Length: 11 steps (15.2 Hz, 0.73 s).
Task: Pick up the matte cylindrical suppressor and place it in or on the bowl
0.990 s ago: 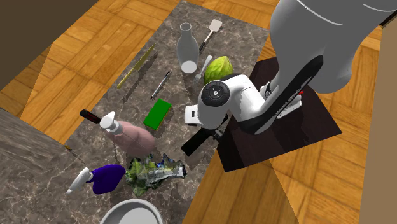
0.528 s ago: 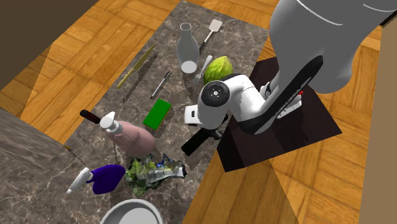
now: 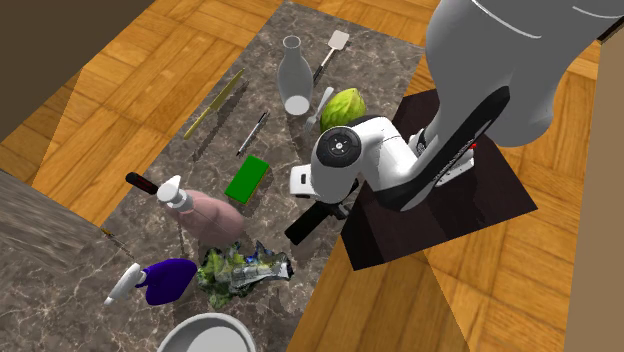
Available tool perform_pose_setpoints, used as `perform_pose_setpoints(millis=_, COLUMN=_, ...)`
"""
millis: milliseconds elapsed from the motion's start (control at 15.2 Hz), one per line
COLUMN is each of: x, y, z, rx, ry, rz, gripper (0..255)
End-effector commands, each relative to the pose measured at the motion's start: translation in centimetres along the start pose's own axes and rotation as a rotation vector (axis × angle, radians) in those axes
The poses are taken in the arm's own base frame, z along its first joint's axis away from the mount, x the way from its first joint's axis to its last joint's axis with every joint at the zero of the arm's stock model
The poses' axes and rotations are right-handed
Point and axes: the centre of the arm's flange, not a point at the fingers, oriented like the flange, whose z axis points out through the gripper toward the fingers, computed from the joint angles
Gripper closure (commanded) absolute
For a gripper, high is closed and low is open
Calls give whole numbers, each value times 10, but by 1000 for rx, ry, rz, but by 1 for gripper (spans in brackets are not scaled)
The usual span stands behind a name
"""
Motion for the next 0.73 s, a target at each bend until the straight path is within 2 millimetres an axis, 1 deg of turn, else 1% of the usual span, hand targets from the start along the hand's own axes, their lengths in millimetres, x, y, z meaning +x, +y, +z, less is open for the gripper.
perform_pose_setpoints(millis=0, x=0, y=1, z=-8, rx=0, ry=0, rz=0, gripper=255)
perform_pose_setpoints(millis=660, x=0, y=1, z=-61, rx=0, ry=0, rz=0, gripper=255)
